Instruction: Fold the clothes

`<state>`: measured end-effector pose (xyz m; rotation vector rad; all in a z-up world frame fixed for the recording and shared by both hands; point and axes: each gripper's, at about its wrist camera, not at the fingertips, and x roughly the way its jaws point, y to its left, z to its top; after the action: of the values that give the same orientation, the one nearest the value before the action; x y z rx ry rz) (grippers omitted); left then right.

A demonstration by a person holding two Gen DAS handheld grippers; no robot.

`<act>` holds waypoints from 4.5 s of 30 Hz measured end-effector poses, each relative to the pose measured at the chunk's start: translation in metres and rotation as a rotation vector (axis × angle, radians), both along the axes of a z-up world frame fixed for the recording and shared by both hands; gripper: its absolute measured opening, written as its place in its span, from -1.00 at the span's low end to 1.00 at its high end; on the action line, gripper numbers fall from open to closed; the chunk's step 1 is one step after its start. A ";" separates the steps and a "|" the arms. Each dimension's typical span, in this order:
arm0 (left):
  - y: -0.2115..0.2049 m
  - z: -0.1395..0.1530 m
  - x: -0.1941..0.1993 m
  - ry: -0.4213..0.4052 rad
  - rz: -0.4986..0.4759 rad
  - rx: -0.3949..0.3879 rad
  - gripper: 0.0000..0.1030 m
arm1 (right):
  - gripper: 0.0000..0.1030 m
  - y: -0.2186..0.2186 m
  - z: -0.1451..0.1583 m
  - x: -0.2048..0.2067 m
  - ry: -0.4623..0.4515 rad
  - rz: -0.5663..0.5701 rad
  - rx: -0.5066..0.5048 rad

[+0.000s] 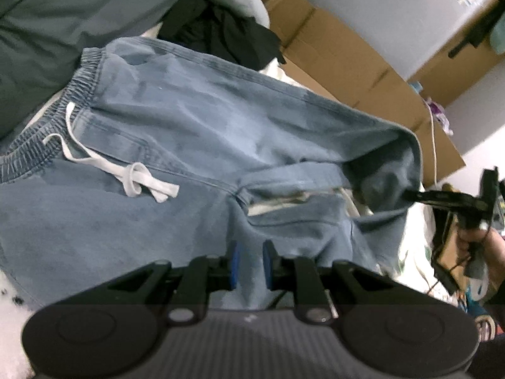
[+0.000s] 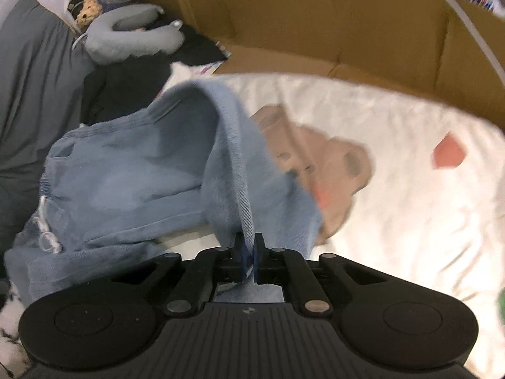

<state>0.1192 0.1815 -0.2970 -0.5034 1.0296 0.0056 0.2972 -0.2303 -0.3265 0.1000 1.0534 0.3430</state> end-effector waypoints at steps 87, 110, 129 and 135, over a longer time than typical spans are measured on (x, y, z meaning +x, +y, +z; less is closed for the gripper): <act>-0.037 -0.082 0.101 -0.057 -0.233 0.143 0.19 | -0.84 -0.070 0.259 -0.033 -0.286 -0.022 -0.595; -0.006 -0.101 0.132 -0.025 -0.250 0.125 -0.32 | -0.84 -0.116 0.166 0.046 -0.223 -0.071 -0.645; 0.037 -0.106 0.245 -0.013 -0.096 0.309 -0.20 | -0.83 -0.163 0.045 0.160 -0.163 -0.085 -0.694; 0.028 -0.122 0.292 0.031 -0.090 0.363 -0.14 | -0.83 -0.168 -0.003 0.194 -0.117 -0.080 -0.725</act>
<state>0.4116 0.2095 -0.4188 -0.1266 1.0525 0.1185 0.4916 -0.3987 -0.3296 -0.5203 0.9996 -0.1175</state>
